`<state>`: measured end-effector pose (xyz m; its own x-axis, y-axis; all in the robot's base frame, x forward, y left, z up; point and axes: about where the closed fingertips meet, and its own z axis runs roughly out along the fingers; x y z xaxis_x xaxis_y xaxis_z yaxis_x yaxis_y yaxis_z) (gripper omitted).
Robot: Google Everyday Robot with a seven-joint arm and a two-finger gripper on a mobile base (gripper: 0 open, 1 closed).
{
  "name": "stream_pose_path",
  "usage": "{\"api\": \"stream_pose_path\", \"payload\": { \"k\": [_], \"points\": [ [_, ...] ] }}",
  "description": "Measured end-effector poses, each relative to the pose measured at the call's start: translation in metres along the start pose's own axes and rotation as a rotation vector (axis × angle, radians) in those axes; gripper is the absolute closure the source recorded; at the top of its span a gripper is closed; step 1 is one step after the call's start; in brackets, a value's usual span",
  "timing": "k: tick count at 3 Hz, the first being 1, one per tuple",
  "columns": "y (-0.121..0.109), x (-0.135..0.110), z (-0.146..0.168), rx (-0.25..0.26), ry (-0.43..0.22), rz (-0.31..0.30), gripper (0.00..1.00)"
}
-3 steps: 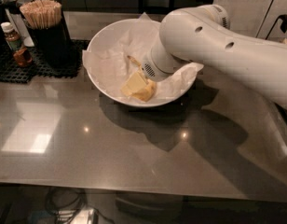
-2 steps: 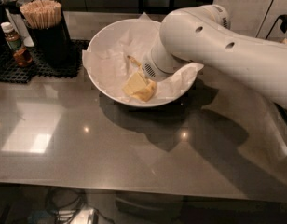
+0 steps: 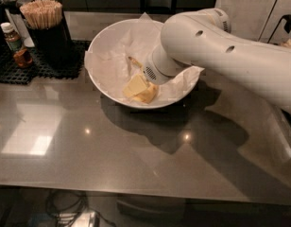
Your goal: Pick banana from white bowl
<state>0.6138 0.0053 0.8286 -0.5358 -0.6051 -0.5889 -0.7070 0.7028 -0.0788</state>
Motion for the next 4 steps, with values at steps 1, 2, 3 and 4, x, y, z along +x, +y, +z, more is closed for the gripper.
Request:
{"api": "stream_pose_path", "payload": {
  "k": [1, 2, 3, 4],
  "points": [
    [0.001, -0.001, 0.0, 0.0, 0.002, 0.002, 0.36],
    [0.004, 0.002, 0.007, 0.002, -0.006, 0.007, 0.59],
    [0.005, 0.001, 0.005, 0.007, -0.038, 0.016, 0.82],
    [0.002, -0.002, -0.009, 0.022, -0.099, 0.033, 1.0]
  ]
}}
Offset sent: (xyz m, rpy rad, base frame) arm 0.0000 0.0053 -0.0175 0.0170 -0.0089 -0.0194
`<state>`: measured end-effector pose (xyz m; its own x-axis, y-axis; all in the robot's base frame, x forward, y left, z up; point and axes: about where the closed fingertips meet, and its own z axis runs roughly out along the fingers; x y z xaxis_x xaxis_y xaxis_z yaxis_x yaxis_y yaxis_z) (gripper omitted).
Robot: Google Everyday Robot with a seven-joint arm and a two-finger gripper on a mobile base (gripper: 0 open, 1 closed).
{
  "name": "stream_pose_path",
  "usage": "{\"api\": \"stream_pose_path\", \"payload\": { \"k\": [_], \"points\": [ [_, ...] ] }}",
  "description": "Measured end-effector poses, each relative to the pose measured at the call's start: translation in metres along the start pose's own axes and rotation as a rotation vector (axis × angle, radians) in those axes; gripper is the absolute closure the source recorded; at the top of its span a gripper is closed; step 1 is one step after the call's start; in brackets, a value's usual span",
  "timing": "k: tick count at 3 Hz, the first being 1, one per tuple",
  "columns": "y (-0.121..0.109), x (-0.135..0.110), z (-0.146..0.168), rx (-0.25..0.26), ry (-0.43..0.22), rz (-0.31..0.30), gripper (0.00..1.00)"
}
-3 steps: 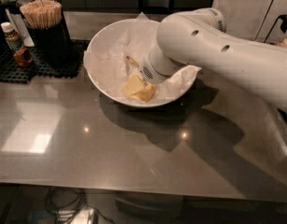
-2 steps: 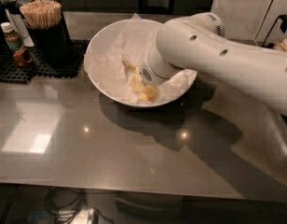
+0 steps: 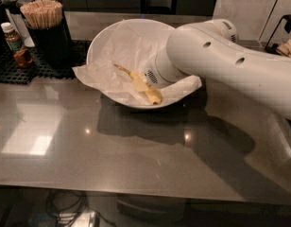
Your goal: Pick banana from white bowl
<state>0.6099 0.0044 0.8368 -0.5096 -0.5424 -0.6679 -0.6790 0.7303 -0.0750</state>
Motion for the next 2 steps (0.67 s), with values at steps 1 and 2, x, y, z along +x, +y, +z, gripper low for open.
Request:
{"api": "stream_pose_path", "payload": {
  "k": [1, 2],
  "points": [
    [-0.008, -0.009, -0.023, 0.023, -0.083, 0.021, 1.0],
    [-0.019, -0.026, -0.051, 0.058, -0.192, 0.039, 1.0]
  ]
}}
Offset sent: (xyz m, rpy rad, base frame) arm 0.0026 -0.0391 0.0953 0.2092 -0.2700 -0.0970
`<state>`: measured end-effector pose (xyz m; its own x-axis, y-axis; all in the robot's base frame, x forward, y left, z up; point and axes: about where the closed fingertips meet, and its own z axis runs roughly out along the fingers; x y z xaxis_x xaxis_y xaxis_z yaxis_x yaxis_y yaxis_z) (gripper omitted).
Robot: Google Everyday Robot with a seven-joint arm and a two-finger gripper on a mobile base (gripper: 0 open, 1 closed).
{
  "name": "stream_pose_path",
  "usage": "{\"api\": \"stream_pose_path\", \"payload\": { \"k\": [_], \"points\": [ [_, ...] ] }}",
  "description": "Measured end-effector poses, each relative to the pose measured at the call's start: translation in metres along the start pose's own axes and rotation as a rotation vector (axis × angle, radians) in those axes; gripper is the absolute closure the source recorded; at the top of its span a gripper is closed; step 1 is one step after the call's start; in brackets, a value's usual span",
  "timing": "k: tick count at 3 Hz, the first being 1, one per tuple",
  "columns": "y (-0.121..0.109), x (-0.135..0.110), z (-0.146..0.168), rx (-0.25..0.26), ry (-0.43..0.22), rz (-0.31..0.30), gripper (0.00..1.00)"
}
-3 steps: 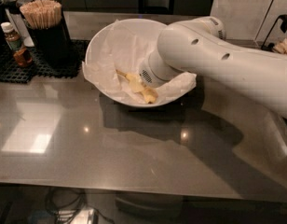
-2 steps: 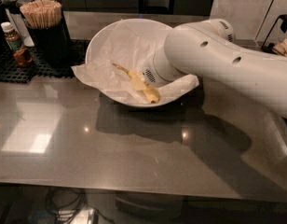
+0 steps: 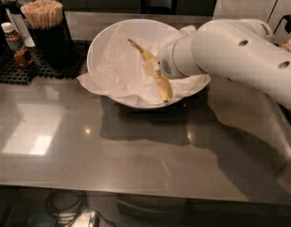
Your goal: Pick banana from white bowl
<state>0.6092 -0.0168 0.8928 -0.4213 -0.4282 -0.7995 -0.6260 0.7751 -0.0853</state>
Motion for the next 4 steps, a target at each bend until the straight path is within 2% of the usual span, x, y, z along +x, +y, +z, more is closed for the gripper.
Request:
{"api": "stream_pose_path", "payload": {
  "k": [1, 2, 3, 4],
  "points": [
    [-0.014, -0.022, -0.025, 0.004, -0.128, 0.037, 1.0],
    [-0.021, -0.043, -0.047, -0.06, -0.251, 0.093, 1.0],
    [-0.022, -0.059, -0.078, -0.145, -0.38, 0.14, 1.0],
    [-0.026, -0.065, -0.125, -0.224, -0.508, 0.121, 1.0]
  ]
}}
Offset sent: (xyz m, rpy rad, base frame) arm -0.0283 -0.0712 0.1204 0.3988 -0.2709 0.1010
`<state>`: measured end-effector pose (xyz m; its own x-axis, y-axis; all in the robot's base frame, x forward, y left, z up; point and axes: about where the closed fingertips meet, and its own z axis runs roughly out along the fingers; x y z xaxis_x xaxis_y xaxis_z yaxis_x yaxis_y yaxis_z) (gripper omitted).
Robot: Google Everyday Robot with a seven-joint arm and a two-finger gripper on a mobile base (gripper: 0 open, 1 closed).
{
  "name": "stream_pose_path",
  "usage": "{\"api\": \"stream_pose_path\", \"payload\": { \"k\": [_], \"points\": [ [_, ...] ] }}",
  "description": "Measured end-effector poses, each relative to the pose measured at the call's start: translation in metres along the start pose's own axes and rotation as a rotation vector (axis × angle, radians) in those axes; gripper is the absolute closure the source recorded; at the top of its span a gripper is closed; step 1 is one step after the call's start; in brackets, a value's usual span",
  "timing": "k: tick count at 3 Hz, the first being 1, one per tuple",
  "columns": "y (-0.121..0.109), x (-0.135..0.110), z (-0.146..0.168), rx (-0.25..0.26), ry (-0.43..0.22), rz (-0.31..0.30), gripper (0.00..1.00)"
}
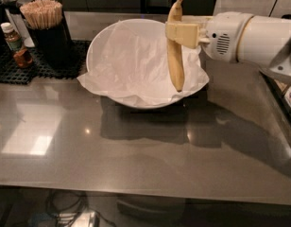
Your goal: Pick banana from white bowl
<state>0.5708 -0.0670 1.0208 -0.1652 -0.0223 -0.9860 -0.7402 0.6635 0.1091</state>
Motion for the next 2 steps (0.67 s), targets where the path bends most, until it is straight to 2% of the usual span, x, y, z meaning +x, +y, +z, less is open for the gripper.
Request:
{"api": "stream_pose_path", "payload": {
  "k": [1, 2],
  "points": [
    [0.0135, -0.0096, -0.0178, -0.022, -0.026, -0.075, 1.0],
    [0.0153, -0.011, -0.0174, -0.026, -0.027, -0.076, 1.0]
  ]
}}
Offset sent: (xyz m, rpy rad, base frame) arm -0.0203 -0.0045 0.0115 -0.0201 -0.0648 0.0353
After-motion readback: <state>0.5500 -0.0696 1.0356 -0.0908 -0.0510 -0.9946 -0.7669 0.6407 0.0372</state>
